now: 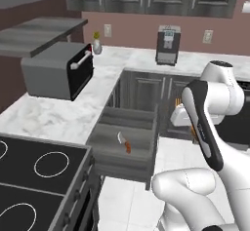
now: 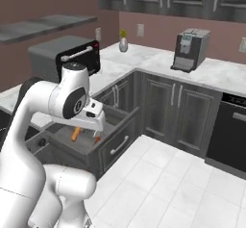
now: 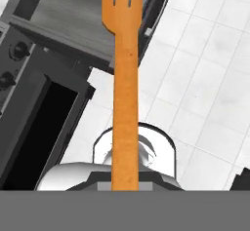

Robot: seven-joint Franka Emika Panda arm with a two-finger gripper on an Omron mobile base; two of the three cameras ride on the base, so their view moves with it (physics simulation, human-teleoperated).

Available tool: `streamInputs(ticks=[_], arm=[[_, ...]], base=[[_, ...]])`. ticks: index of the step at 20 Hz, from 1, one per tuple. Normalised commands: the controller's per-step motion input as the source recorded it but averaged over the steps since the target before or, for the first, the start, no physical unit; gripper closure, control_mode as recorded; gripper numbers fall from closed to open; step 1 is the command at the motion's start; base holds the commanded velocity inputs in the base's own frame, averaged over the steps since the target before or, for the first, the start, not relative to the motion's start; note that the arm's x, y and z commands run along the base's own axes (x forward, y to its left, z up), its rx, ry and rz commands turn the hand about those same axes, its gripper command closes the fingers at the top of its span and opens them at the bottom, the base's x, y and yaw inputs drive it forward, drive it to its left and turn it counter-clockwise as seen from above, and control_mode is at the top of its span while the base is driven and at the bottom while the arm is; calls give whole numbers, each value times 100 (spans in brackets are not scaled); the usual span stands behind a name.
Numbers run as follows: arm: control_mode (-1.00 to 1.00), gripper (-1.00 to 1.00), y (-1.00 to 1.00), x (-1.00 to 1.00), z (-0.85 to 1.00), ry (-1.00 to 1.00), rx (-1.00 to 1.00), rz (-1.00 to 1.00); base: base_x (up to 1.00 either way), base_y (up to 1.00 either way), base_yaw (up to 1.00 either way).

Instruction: Pick up the metallic utensils from the counter and place them in the open drawer. Make sure not to pick up any wooden utensils.

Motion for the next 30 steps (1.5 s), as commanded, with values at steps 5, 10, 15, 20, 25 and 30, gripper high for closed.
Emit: streamInputs(ticks=[5, 10, 15, 20, 25, 30], arm=[[100, 100, 0, 0, 0, 0, 0, 0], [100, 100, 0, 0, 0, 0, 0, 0], [100, 100, 0, 0, 0, 0, 0, 0], [100, 100, 0, 0, 0, 0, 0, 0], [100, 100, 0, 0, 0, 0, 0, 0], [100, 100, 0, 0, 0, 0, 0, 0]], base=[[23, 27, -41], [21, 54, -26], [7, 72, -1], [25, 71, -2], [50, 33, -1], [93, 3, 0]])
